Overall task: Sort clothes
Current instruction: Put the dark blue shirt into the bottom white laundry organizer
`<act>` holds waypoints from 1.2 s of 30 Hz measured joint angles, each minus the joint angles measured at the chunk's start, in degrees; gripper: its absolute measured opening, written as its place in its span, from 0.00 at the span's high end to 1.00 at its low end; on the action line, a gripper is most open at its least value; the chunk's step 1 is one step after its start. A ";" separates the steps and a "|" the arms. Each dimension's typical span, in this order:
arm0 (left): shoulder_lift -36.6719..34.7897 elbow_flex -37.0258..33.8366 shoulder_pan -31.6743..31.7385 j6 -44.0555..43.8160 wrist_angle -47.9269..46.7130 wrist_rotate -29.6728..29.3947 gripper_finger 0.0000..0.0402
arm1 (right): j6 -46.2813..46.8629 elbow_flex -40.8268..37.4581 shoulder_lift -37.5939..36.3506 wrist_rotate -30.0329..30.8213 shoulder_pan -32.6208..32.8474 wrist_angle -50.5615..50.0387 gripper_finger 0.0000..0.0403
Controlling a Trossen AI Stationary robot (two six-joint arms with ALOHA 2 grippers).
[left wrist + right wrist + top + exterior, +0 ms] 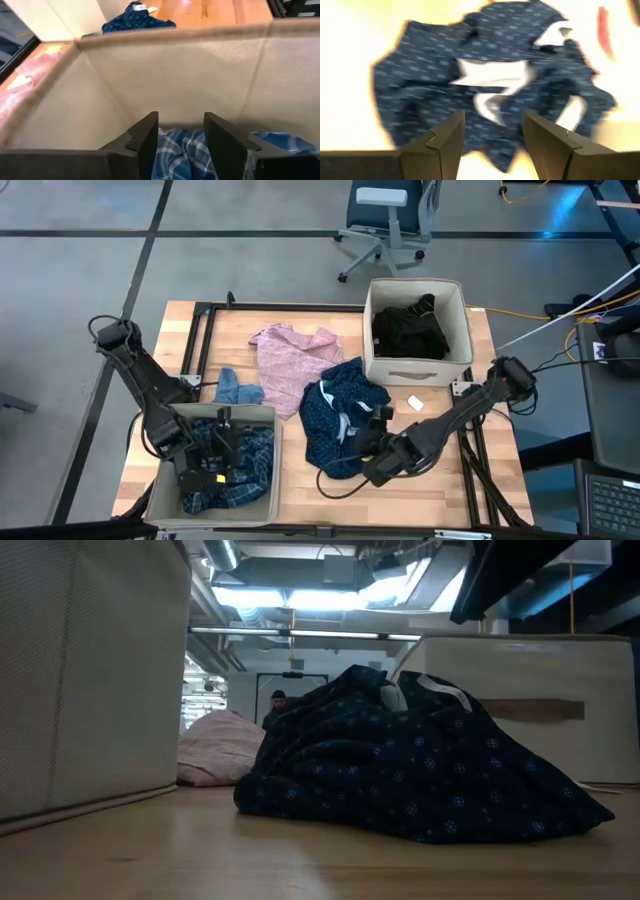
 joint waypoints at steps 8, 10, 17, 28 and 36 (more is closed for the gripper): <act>0.04 -2.36 0.15 -2.16 1.14 -1.70 0.63 | 0.25 -5.72 -1.70 -3.08 -0.44 12.28 0.51; 0.02 -2.36 0.15 -1.91 1.10 -1.85 0.63 | 1.33 -5.73 -1.54 -4.10 -0.47 13.32 0.51; 0.02 -2.36 0.04 -1.89 1.03 -2.23 0.63 | 5.27 -5.65 -1.54 -7.53 -5.29 15.45 0.48; 0.02 -2.36 -1.09 -2.36 1.01 -2.12 0.63 | 10.33 -5.54 -0.52 -9.60 -12.28 15.62 0.11; -0.02 -2.34 -1.09 -2.38 1.03 -2.10 0.63 | 14.37 -5.54 2.72 -10.92 -16.78 16.87 0.06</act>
